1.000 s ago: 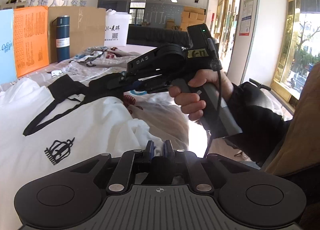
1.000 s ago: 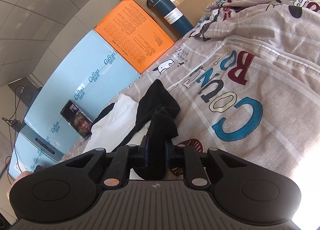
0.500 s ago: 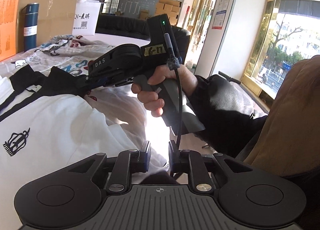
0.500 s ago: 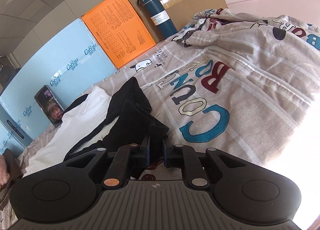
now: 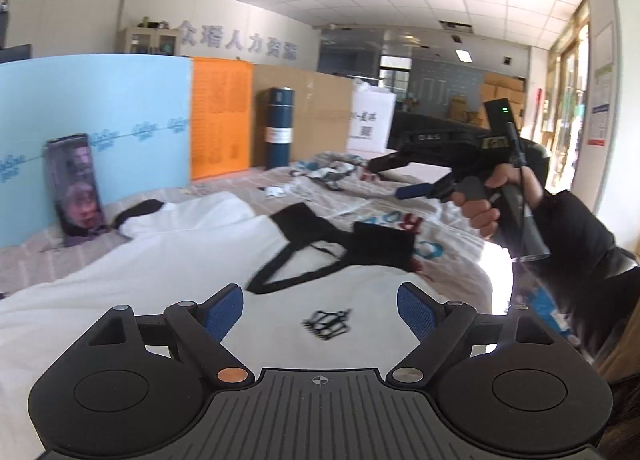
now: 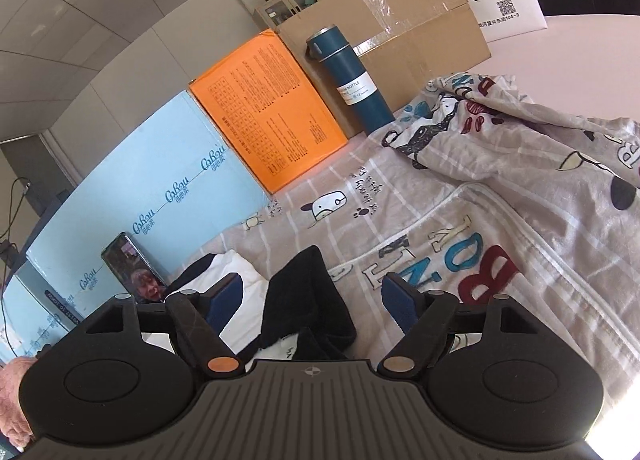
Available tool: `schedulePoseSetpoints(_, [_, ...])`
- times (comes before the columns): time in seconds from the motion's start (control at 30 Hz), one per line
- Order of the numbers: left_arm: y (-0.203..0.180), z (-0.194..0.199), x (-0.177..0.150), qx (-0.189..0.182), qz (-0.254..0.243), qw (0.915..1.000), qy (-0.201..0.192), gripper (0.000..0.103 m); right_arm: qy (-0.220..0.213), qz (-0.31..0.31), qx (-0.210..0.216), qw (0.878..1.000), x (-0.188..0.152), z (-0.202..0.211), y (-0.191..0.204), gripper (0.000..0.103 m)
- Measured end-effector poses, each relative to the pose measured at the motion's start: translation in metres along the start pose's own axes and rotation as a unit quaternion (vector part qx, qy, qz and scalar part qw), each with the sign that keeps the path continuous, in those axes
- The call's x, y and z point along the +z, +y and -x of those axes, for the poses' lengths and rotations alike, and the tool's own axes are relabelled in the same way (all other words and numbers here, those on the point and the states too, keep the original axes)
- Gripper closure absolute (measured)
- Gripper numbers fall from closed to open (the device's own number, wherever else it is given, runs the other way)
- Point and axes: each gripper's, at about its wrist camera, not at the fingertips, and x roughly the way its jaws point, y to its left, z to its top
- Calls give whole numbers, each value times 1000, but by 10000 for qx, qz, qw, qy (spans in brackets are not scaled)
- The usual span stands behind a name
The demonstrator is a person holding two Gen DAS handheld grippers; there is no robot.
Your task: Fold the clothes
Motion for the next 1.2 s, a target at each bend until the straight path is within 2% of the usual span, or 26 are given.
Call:
schedulePoseSetpoints(0.03, [22, 6, 2, 473, 103, 9988, -5, 16, 63, 49, 46, 10000, 8, -8, 6, 26])
schedulePoseSetpoints(0.1, [72, 11, 6, 1279, 508, 9905, 68, 16, 170, 122, -24, 9998, 17, -24, 20, 26])
schedulePoseSetpoints(0.2, [149, 6, 5, 1958, 1218, 9725, 319, 18, 274, 231, 51, 9993, 26, -47, 43, 26])
schedulePoseSetpoints(0.27, [189, -5, 2, 1933, 1721, 9650, 434, 18, 251, 117, 199, 9994, 28, -61, 53, 26])
schedulePoseSetpoints(0.33, [216, -20, 0, 1975, 2006, 9581, 527, 24, 244, -100, 337, 9991, 27, -77, 57, 26])
schedulePoseSetpoints(0.37, [226, -31, -2, 2044, 2047, 9552, 623, 29, 261, -225, 424, 9985, 25, -87, 58, 26])
schedulePoseSetpoints(0.4, [234, -39, -5, 2077, 2053, 9537, 717, 38, 304, -315, 520, 9977, 23, -97, 59, 26])
schedulePoseSetpoints(0.43, [240, -48, -8, 2105, 2022, 9528, 828, 42, 341, -373, 611, 9969, 19, -106, 58, 26])
schedulePoseSetpoints(0.47, [242, -56, -10, 2126, 1916, 9532, 974, 52, 369, -425, 699, 9960, 16, -114, 58, 26])
schedulePoseSetpoints(0.5, [243, -63, -12, 2161, 1797, 9532, 1113, 68, 356, -493, 812, 9948, 13, -121, 56, 26])
schedulePoseSetpoints(0.57, [238, -68, -16, 2299, 1400, 9553, 1222, 89, 263, -689, 1053, 9917, 6, -129, 49, 26])
schedulePoseSetpoints(0.67, [236, -67, -15, 2444, 1047, 9563, 1218, 93, 232, -738, 1245, 9892, -2, -134, 42, 26])
schedulePoseSetpoints(0.73, [237, -66, -16, 2672, 853, 9518, 1237, 94, 282, -730, 1273, 9888, -4, -136, 39, 26])
schedulePoseSetpoints(0.83, [242, -71, -19, 2839, 704, 9475, 1291, 87, 339, -783, 1374, 9868, -5, -137, 34, 26])
schedulePoseSetpoints(0.93, [236, -69, -15, 3156, 401, 9406, 1184, 72, 332, -763, 1401, 9866, -5, -137, 32, 26])
schedulePoseSetpoints(1.0, [228, -63, -8, 3403, 211, 9341, 1059, 54, 313, -730, 1411, 9868, -6, -136, 32, 26])
schedulePoseSetpoints(1.03, [224, -57, -3, 3495, 187, 9319, 949, 49, 302, -727, 1431, 9866, -6, -135, 32, 26])
schedulePoseSetpoints(1.1, [216, -45, 6, 3627, 210, 9287, 739, 27, 289, -722, 1463, 9862, -6, -134, 32, 25])
schedulePoseSetpoints(1.17, [207, -31, 12, 3431, 578, 9355, 612, 22, 286, -716, 1479, 9860, -6, -134, 32, 24])
schedulePoseSetpoints(1.2, [202, -26, 11, 3191, 684, 9433, 610, 21, 287, -711, 1485, 9859, -6, -134, 32, 24])
